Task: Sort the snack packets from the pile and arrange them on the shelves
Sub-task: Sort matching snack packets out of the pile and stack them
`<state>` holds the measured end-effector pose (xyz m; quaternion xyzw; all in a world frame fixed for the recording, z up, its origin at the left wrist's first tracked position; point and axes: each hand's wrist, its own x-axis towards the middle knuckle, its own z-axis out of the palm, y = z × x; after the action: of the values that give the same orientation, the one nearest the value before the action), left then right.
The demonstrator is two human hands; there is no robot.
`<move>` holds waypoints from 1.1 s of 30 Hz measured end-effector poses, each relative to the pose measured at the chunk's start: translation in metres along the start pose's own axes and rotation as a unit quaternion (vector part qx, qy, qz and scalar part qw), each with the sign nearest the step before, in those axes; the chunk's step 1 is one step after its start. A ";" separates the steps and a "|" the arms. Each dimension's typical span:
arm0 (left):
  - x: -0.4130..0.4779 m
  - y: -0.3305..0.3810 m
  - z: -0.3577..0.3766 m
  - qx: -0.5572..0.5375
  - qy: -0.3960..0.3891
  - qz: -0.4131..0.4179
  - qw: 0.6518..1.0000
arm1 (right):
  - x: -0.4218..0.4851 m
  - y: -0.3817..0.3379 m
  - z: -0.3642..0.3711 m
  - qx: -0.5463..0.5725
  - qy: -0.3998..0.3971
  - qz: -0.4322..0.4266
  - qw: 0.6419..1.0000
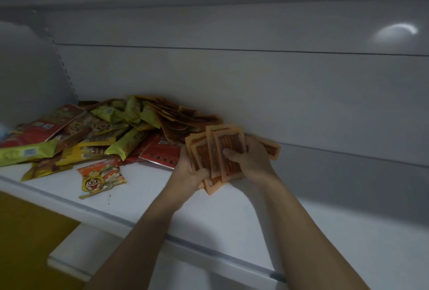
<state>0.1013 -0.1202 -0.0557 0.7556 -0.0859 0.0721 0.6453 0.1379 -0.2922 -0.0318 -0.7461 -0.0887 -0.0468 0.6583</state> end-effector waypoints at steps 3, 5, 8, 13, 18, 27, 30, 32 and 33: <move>0.000 0.001 0.001 -0.002 0.018 0.011 1.000 | 0.005 0.007 -0.003 -0.048 -0.002 -0.018 0.999; 0.000 0.003 0.002 -0.022 0.036 0.008 0.999 | 0.007 0.009 -0.003 -0.045 -0.006 -0.017 0.999; 0.000 0.005 0.002 -0.027 0.051 0.015 0.998 | 0.008 0.014 0.000 -0.052 -0.044 -0.015 0.998; 0.001 0.003 -0.001 -0.032 0.066 0.010 0.997 | 0.008 0.013 0.001 -0.043 -0.032 -0.020 0.998; 0.005 -0.002 -0.001 -0.030 0.085 0.010 0.996 | 0.001 0.006 0.001 -0.066 -0.062 -0.033 0.995; 0.003 0.001 0.005 -0.014 0.039 0.035 0.999 | -0.009 -0.013 0.000 -0.150 -0.016 -0.066 0.986; 0.000 0.005 0.005 -0.021 0.009 0.045 0.999 | -0.026 -0.022 -0.002 -0.117 0.019 -0.058 0.991; 0.001 0.003 0.005 -0.008 -0.015 0.054 0.998 | -0.043 -0.019 -0.004 -0.100 0.055 -0.057 0.992; 0.001 0.002 0.005 -0.002 -0.032 0.058 0.998 | -0.052 -0.016 -0.004 -0.088 0.073 -0.055 0.992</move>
<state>0.1018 -0.1249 -0.0546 0.7499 -0.1503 0.0852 0.6386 0.0838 -0.2982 -0.0252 -0.7896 -0.0765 -0.1448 0.5914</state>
